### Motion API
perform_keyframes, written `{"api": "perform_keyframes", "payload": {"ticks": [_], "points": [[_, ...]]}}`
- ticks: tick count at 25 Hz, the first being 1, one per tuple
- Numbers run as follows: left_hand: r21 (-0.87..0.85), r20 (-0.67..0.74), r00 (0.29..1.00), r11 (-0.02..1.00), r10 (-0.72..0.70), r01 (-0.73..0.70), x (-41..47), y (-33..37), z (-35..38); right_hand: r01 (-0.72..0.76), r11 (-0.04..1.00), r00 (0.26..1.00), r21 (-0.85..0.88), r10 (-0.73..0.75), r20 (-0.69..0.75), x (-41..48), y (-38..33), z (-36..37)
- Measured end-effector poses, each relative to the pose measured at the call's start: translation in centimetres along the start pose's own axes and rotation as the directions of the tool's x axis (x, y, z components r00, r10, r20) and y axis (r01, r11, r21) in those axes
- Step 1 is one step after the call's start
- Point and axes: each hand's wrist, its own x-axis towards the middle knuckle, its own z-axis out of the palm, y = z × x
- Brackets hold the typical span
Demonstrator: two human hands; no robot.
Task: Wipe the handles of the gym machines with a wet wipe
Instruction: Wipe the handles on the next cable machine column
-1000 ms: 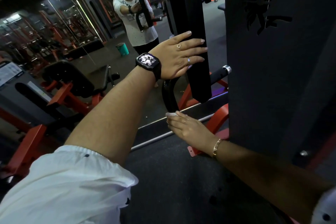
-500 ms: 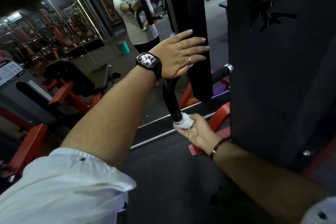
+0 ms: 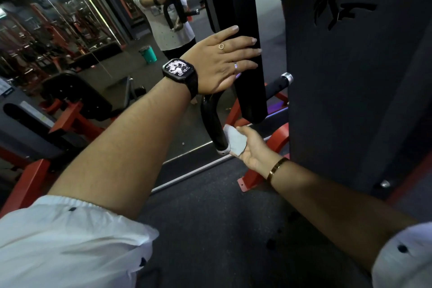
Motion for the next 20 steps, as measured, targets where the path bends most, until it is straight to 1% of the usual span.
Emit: {"api": "perform_keyframes", "payload": {"ticks": [1,3,4,6,10,11,13,15,17,18,19,20], "points": [[-0.001,0.001,1.000,1.000,0.003,-0.003,0.0,0.0,0.0,-0.015,0.999,0.999,-0.031,0.016,0.028,0.0,-0.1,0.3],[0.001,0.008,1.000,1.000,0.004,-0.004,-0.1,0.0,0.0,-0.096,0.988,0.991,-0.124,0.107,0.085,-0.3,0.7,0.8],[0.003,0.005,1.000,1.000,0.001,-0.001,-0.1,-0.1,-0.1,-0.135,0.978,0.984,-0.156,0.151,0.092,-0.6,1.3,0.9],[0.000,-0.004,1.000,1.000,0.003,-0.003,-0.1,-0.1,0.1,-0.178,0.965,0.980,-0.192,0.192,0.053,-1.1,2.1,0.5],[-0.002,0.012,1.000,1.000,-0.009,0.009,-0.2,-0.1,0.1,-0.146,0.965,0.987,-0.217,0.129,-0.094,-1.8,0.3,0.1],[-0.001,0.011,1.000,1.000,-0.013,0.013,-0.2,-0.1,0.0,-0.148,0.960,0.986,-0.240,0.122,-0.117,-1.9,-0.4,0.4],[0.000,0.013,1.000,1.000,-0.010,0.010,-0.2,-0.1,0.0,-0.127,0.959,0.989,-0.255,0.101,-0.112,-2.8,-1.9,1.5],[0.005,0.014,1.000,1.000,-0.005,0.005,-0.2,-0.1,0.0,-0.072,0.968,0.996,-0.239,0.059,-0.063,-3.9,-3.2,2.8],[0.014,0.016,1.000,1.000,-0.003,0.003,-0.3,-0.3,0.1,0.016,0.986,0.999,-0.165,-0.022,-0.032,-4.9,-4.5,3.9],[0.016,0.021,1.000,1.000,-0.004,0.004,-0.4,-0.3,0.2,0.092,0.987,0.995,-0.128,-0.096,-0.021,-5.2,-4.9,4.3],[0.018,0.026,1.000,1.000,-0.006,0.006,-0.4,-0.4,0.2,0.213,0.968,0.976,-0.136,-0.218,-0.022,-5.3,-5.0,4.4],[0.018,0.027,1.000,1.000,-0.009,0.009,-0.4,-0.3,0.2,0.367,0.907,0.925,-0.206,-0.378,-0.020,-5.2,-4.8,4.3]]}}
